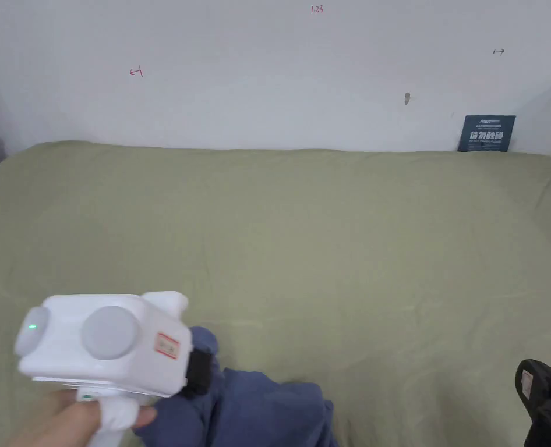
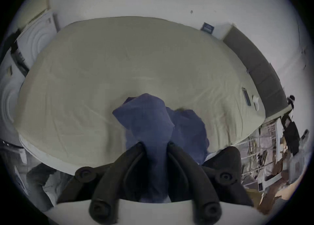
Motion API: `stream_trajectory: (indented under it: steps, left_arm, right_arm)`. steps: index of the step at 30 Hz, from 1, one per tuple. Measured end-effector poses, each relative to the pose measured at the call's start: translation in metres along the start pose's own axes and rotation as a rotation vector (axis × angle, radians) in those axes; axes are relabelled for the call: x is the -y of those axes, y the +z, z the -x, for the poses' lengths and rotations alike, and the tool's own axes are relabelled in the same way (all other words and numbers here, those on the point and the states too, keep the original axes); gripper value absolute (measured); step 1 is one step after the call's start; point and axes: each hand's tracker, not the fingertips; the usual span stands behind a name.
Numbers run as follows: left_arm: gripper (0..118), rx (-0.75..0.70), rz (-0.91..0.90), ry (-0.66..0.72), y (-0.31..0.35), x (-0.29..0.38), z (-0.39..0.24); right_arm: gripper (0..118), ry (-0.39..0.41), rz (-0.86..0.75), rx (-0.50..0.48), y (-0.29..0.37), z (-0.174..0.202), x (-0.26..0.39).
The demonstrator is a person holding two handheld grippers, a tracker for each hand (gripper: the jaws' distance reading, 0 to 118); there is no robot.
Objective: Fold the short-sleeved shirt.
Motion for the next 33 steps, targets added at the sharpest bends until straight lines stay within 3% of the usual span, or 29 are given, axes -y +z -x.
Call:
stream_trajectory:
  steps: [3, 4, 5, 6, 7, 9, 12, 13, 14, 16, 21, 25, 29, 31, 33]
  left_arm:
    - [15, 0.009, 0.035, -0.058, -0.031, -0.001, -0.039]
    - [21, 0.008, 0.045, -0.083, -0.045, 0.005, -0.056]
    - [43, 0.034, 0.04, -0.086, -0.057, 0.007, -0.064]
    - [88, 0.094, 0.029, -0.103, -0.068, 0.007, -0.069]
    - [110, 0.11, 0.026, -0.117, -0.08, 0.007, -0.074]
    - [112, 0.088, -0.018, -0.119, -0.083, 0.01, -0.083]
    - [108, 0.166, -0.032, -0.058, -0.071, 0.008, -0.069]
    - [100, 0.201, -0.063, -0.025, -0.062, 0.009, -0.056]
    - [80, 0.232, -0.099, 0.008, -0.055, 0.011, -0.045]
    - [3, 0.317, -0.12, 0.066, -0.043, 0.016, -0.023]
    - [0, 0.484, -0.015, 0.103, -0.067, 0.037, 0.004]
    - [0, 0.68, 0.109, 0.142, -0.124, 0.057, 0.0]
    - [0, 0.622, 0.153, 0.127, -0.181, 0.073, -0.004]
    - [0, 0.703, 0.144, 0.15, -0.188, 0.075, 0.0]
    - [0, 0.685, 0.134, 0.152, -0.181, 0.074, -0.002]
  right_arm:
    - [0, 0.004, 0.011, 0.018, 0.001, -0.005, 0.005]
    - [0, 0.002, 0.016, 0.023, 0.001, -0.007, 0.006]
    - [0, -0.001, 0.02, 0.025, 0.001, -0.009, 0.008]
    - [0, -0.004, 0.024, 0.032, 0.002, -0.011, 0.009]
    - [0, -0.008, 0.026, 0.04, 0.003, -0.013, 0.009]
    - [0, -0.015, 0.031, 0.048, 0.005, -0.017, 0.01]
    - [0, -0.011, 0.035, 0.061, 0.009, -0.021, 0.01]
    - [0, -0.013, 0.037, 0.064, 0.009, -0.022, 0.011]
    - [0, -0.015, 0.04, 0.065, 0.009, -0.023, 0.011]
    - [0, -0.033, 0.047, 0.056, 0.006, -0.023, 0.013]
    - [0, -0.051, 0.078, 0.028, -0.002, -0.014, 0.021]
    - [0, -0.07, 0.122, 0.001, -0.009, -0.008, 0.03]
    - [0, -0.08, 0.161, -0.016, -0.012, -0.004, 0.034]
    - [0, -0.076, 0.178, -0.025, -0.013, -0.002, 0.037]
    - [0, -0.074, 0.204, -0.036, -0.017, 0.0, 0.039]
